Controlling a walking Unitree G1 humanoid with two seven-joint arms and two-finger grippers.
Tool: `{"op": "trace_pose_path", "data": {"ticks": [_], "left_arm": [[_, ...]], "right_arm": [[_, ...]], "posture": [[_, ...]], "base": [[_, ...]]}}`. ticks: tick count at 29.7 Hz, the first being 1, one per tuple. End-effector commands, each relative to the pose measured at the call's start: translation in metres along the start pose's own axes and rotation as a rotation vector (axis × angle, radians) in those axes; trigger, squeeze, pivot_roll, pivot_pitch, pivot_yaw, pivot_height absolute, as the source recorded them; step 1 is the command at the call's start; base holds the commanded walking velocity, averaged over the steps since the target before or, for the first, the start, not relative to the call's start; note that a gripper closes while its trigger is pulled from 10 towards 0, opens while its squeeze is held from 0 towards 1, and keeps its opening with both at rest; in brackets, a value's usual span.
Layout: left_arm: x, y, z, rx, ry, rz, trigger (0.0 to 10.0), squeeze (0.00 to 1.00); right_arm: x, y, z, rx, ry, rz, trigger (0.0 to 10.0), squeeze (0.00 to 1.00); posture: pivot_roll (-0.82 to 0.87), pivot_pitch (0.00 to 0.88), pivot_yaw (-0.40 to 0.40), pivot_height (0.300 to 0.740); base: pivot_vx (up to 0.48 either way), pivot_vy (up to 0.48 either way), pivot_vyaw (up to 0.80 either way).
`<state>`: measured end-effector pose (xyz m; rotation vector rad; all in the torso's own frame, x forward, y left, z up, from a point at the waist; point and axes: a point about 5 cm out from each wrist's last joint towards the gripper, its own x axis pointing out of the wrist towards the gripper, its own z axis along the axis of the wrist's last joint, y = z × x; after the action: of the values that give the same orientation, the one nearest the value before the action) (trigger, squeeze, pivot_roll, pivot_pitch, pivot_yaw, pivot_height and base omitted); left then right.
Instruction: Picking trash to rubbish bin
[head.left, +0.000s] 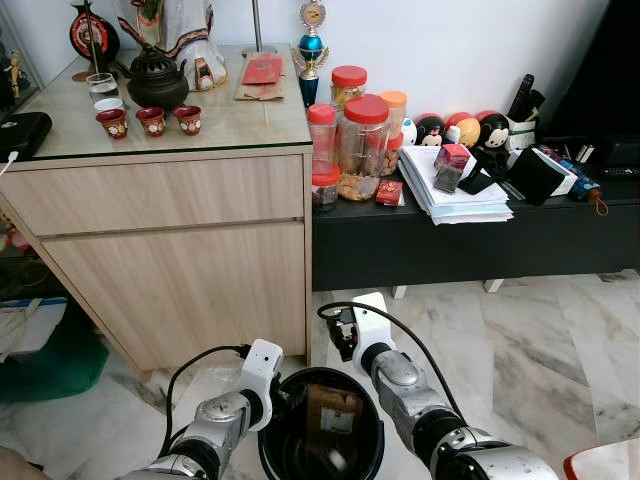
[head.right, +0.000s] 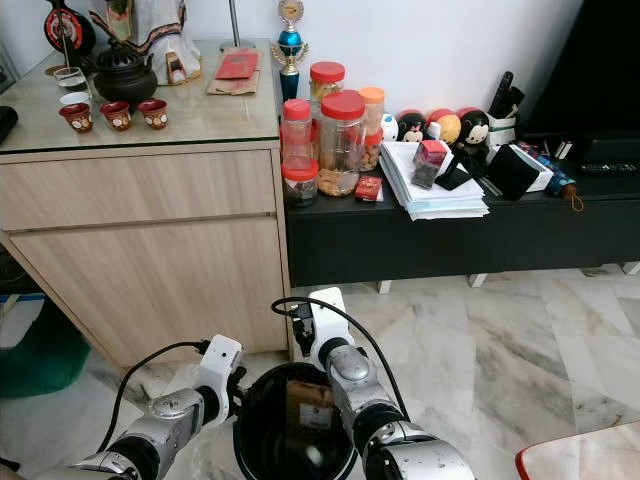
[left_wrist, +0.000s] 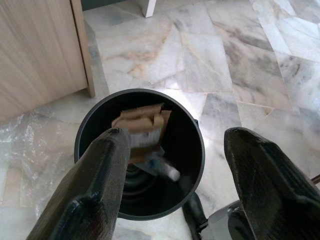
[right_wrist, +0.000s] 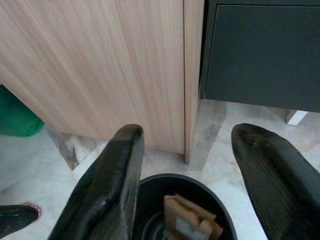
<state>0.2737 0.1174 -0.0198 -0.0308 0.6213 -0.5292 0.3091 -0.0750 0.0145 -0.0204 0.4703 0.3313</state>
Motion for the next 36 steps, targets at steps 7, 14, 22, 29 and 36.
{"op": "trace_pose_path", "data": {"ticks": [7,14,22,29,36], "left_arm": [[-0.013,0.032,-0.003,0.026,0.009,0.261,10.0,0.00],[-0.031,0.050,-0.028,-0.015,0.083,0.398,10.0,0.00],[-0.056,0.060,-0.071,-0.051,0.216,0.527,10.0,0.00],[-0.072,0.059,-0.099,-0.111,0.292,0.593,10.0,0.00],[-0.075,0.058,-0.105,-0.137,0.296,0.605,10.0,0.00]], "right_arm": [[-0.010,-0.006,-0.030,-0.011,0.091,0.020,10.0,0.00],[-0.031,-0.021,-0.074,-0.028,0.225,-0.018,10.0,0.00],[-0.061,-0.043,-0.119,0.028,0.373,-0.122,10.0,0.00],[-0.081,-0.051,-0.144,0.072,0.449,-0.183,10.0,0.00],[-0.087,-0.051,-0.151,0.119,0.455,-0.213,10.0,0.00]], "posture": [[0.07,0.019,-0.035,0.740],[0.06,0.023,-0.033,0.740],[0.05,0.020,-0.031,0.740],[0.05,0.012,-0.028,0.740],[0.04,0.000,-0.025,0.740]], "base": [[0.000,0.000,0.00],[0.000,0.000,0.00],[0.000,0.000,0.00],[0.000,0.000,0.00],[0.000,0.000,0.00]]}}
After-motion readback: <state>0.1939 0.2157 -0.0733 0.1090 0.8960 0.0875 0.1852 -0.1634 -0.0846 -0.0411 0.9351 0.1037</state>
